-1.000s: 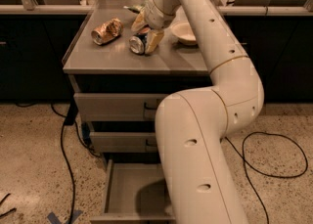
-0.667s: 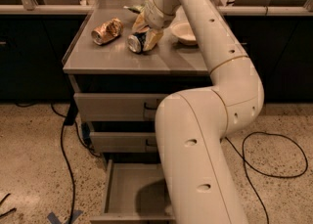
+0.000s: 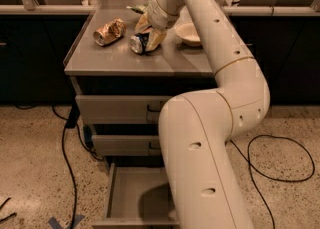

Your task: Place pepsi can into bottom drawer

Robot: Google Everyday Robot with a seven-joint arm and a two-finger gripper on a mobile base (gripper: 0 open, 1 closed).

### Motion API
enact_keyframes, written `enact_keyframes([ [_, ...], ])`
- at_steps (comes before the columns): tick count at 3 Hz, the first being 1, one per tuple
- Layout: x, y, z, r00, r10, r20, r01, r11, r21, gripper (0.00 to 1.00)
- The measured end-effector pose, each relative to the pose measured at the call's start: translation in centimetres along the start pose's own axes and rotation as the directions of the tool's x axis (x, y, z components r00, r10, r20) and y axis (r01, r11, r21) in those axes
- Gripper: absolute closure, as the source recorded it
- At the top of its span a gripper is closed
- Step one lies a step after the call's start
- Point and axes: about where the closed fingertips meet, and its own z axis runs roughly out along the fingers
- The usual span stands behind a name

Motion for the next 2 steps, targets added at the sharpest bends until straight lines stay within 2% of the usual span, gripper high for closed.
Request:
enact_keyframes([
  [1, -0.1, -0.3, 0.2, 1.000, 0.005, 0.002, -0.005, 0.9999, 0.010, 1.00],
  [2, -1.4, -1.1, -0.7, 1.000, -0.012, -0.003, 0.012, 0.9998, 0.016, 1.00],
])
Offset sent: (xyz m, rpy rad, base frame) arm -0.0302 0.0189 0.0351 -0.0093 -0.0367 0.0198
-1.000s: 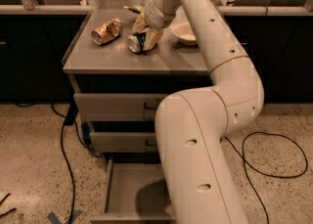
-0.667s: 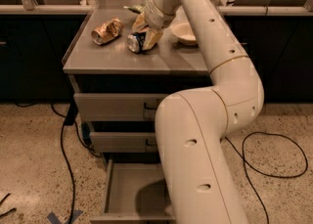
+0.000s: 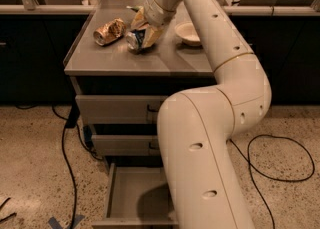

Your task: Place pepsi can into bottom drawer

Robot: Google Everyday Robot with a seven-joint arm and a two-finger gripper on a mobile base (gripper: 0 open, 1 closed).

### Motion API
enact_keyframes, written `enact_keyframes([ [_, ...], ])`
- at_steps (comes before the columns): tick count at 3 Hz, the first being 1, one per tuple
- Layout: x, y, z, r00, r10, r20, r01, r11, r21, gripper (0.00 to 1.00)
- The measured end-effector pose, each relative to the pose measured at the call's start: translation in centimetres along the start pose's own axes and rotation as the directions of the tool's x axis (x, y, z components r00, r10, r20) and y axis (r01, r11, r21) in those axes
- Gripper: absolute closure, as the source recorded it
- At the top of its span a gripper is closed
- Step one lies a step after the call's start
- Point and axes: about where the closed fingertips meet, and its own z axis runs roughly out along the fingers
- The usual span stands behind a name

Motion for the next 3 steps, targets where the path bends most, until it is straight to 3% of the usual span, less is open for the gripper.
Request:
enact_keyframes([
  [3, -6.7, -1.7, -6.5, 0.999, -0.037, -0.025, 0.037, 0.9993, 0.005, 1.00],
])
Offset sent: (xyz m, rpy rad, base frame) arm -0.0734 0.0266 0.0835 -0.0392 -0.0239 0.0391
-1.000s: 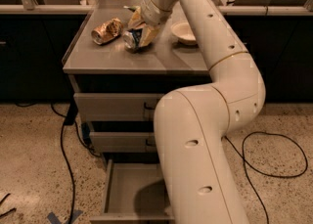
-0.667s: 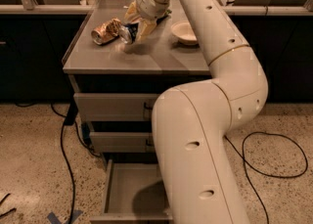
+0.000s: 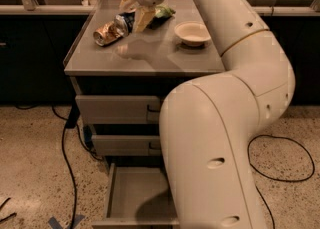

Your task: Place pepsi can into bottom drawer

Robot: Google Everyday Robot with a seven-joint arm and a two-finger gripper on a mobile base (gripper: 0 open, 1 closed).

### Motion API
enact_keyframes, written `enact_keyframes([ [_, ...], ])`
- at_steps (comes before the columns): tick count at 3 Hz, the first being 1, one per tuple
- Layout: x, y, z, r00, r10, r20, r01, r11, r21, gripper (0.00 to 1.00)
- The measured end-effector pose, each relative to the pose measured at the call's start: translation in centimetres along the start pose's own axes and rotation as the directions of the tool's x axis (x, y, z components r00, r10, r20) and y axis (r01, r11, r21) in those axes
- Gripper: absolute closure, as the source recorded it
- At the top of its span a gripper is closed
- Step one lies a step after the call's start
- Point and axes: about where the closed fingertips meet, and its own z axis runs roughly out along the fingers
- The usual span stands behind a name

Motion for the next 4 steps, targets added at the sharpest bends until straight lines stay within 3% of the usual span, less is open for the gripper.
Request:
enact_keyframes([
  [2, -3.4, 1.6, -3.5, 0.999, 0.029, -0.026, -0.028, 0.9994, 0.021, 1.00],
  [4, -5.9, 6.3, -6.7, 0.994, 0.083, -0.073, -0.076, 0.9926, 0.094, 1.00],
])
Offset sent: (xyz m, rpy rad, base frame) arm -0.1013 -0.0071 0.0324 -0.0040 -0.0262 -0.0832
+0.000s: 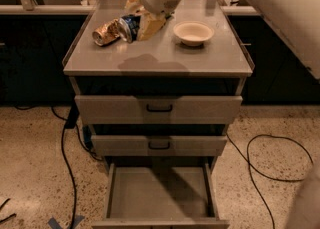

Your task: Place pepsi can into bottom drawer

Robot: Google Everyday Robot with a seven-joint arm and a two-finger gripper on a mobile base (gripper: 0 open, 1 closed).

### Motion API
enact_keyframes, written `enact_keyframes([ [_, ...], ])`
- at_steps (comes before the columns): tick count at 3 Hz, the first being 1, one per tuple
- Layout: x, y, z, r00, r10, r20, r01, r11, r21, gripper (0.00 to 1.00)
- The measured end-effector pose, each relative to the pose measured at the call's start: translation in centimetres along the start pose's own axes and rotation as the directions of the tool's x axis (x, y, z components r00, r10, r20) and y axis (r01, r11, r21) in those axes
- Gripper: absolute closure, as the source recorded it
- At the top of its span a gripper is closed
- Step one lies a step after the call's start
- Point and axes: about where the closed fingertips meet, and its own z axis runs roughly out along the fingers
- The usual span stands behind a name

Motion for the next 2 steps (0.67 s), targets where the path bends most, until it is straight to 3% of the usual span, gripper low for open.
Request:
enact_keyframes([
  [1, 0.6, 4.7, -1.9, 0.998, 0.063, -0.023, -0.061, 0.9947, 0.082, 1.00],
  [2, 1.5, 8.5, -2.5, 0.992, 0.119, -0.035, -0.116, 0.9886, 0.096, 1.00],
])
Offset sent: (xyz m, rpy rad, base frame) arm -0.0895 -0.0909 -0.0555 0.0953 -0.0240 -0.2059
